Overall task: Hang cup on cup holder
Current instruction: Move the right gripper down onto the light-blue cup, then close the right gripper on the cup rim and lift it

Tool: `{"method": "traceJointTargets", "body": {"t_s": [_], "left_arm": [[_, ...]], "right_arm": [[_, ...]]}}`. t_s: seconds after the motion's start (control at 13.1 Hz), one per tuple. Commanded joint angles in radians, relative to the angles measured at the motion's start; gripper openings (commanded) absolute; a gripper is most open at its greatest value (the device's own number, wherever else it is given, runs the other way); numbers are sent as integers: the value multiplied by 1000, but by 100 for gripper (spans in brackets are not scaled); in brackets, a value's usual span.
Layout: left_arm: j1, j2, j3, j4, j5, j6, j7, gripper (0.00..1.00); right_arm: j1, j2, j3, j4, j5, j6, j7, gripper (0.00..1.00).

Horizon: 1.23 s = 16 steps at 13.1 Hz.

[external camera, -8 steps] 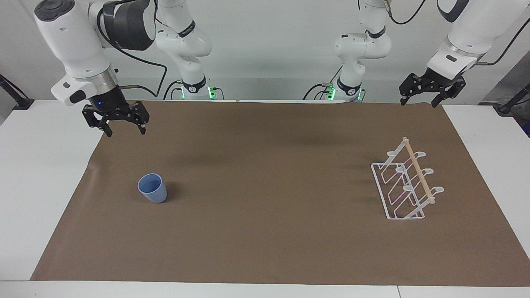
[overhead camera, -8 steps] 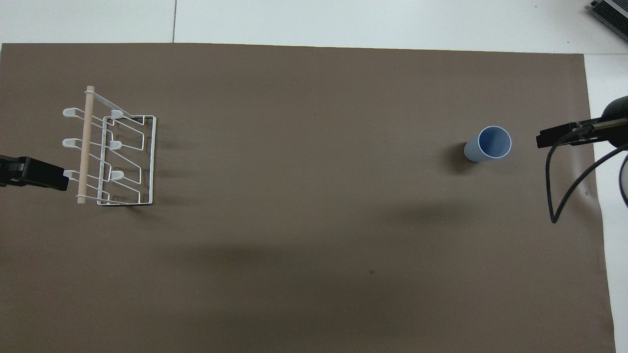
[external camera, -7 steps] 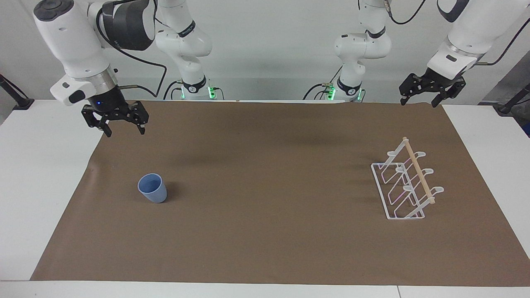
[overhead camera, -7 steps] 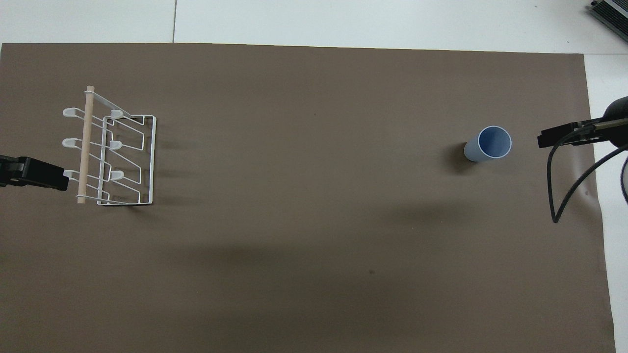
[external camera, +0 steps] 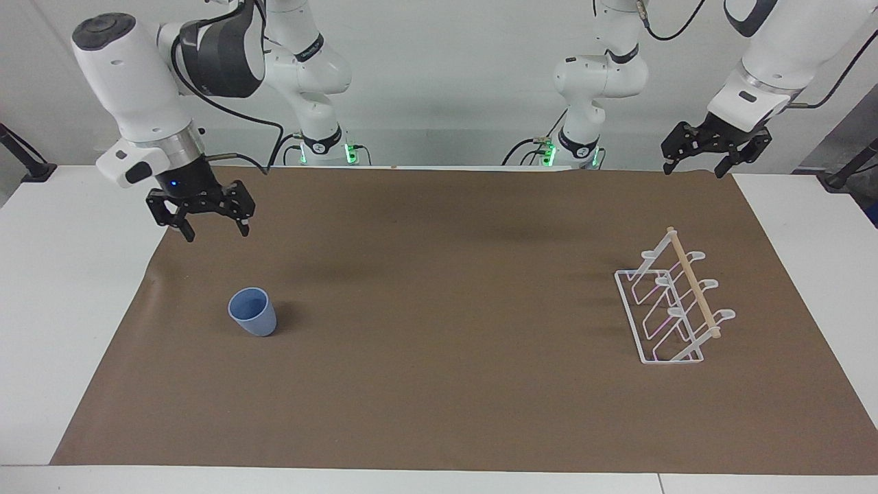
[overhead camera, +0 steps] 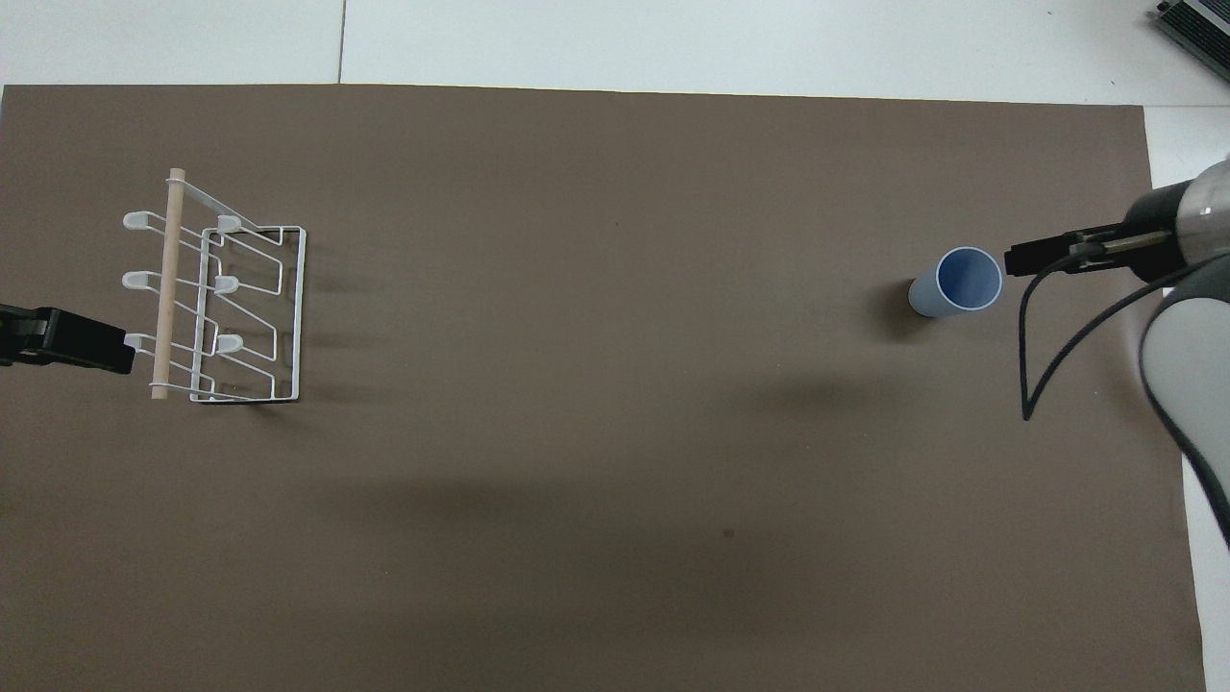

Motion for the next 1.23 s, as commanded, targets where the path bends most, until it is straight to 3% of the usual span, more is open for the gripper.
{"method": "traceJointTargets", "body": {"t_s": [0.0,0.23,0.38,0.69,1.07,1.15], "left_arm": [[7,-23,-5,-23,12,-4,10,100],[7,-21,-5,-23,11,-4,10,100],[7,-23,-5,-23,11,-4,10,100],[7,-23,-5,-23,12,-4,10,100],[7,-23,-5,-23,11,-4,10,100],[7,-21,-5,-23,12,-4,10,100]], "right_arm": [[41,30,0,-126,21,164,-11,100],[55,142,-1,-155,21,338,-11,100],[55,166,-1,-186,21,392,-9,100],[41,160,-3,-279,21,412,-14,100],[29,164,-4,-304,11,444,-17,100],[29,164,-4,-316,11,453,-16,91]]}}
